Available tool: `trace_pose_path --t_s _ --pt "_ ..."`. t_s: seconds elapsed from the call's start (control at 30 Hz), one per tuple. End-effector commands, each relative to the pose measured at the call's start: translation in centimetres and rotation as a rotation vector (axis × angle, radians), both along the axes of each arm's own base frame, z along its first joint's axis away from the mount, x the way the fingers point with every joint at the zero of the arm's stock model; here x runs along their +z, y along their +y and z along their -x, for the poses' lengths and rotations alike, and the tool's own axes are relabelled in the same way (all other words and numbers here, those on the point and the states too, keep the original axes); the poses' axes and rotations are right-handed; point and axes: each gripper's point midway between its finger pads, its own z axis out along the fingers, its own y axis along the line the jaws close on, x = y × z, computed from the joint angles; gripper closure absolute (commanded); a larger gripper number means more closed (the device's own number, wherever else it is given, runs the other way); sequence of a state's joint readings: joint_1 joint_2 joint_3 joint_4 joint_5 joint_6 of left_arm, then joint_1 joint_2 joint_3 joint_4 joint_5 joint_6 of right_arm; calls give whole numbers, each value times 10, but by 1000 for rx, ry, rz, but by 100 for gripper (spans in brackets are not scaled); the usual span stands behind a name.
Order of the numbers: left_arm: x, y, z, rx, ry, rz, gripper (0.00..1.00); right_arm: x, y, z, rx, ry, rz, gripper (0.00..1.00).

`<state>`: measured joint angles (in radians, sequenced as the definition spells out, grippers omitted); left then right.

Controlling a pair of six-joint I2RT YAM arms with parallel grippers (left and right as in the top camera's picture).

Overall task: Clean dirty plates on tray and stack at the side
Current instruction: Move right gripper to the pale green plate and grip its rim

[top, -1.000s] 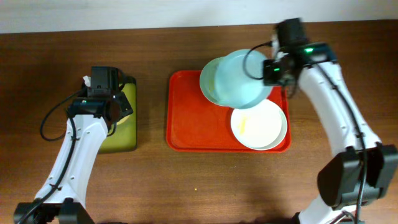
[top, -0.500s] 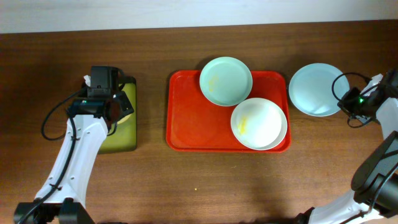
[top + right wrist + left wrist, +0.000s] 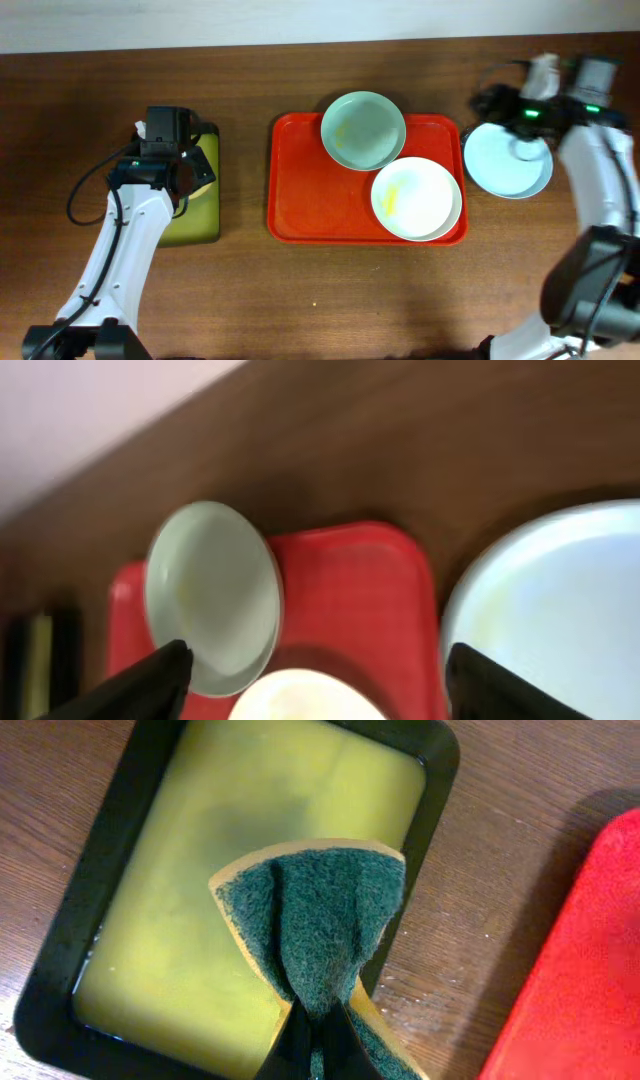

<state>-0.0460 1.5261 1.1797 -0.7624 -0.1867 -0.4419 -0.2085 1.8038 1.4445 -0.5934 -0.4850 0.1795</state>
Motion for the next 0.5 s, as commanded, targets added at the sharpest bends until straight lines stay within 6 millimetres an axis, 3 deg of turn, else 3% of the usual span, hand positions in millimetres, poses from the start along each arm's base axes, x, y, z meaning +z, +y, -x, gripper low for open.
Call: trace_pose_path --t_s 0.0,0.1,0.17,0.2,0.23,0.3,0.37,0.47 --pt "1 -6 -1 -27 -7 31 100 -42 34 -15 16 61 226 18" --pt "1 -6 -1 -27 -7 32 100 -83 74 -26 90 80 268 18" --pt "1 -6 -1 -27 -7 32 100 -113 92 -28 131 106 267 24" --pt "1 -6 -1 -27 -6 32 100 -121 96 -28 139 115 268 30" --pt "1 -6 -1 -27 -6 32 100 -130 100 -28 149 123 269 45" --pt "1 -6 -1 -27 -6 32 100 -138 104 -29 159 126 265 58" --pt "1 -6 -1 -27 -8 32 100 -137 109 -29 170 121 255 83" --pt "0 -6 -2 -27 -9 32 100 -128 139 -24 254 105 163 96"
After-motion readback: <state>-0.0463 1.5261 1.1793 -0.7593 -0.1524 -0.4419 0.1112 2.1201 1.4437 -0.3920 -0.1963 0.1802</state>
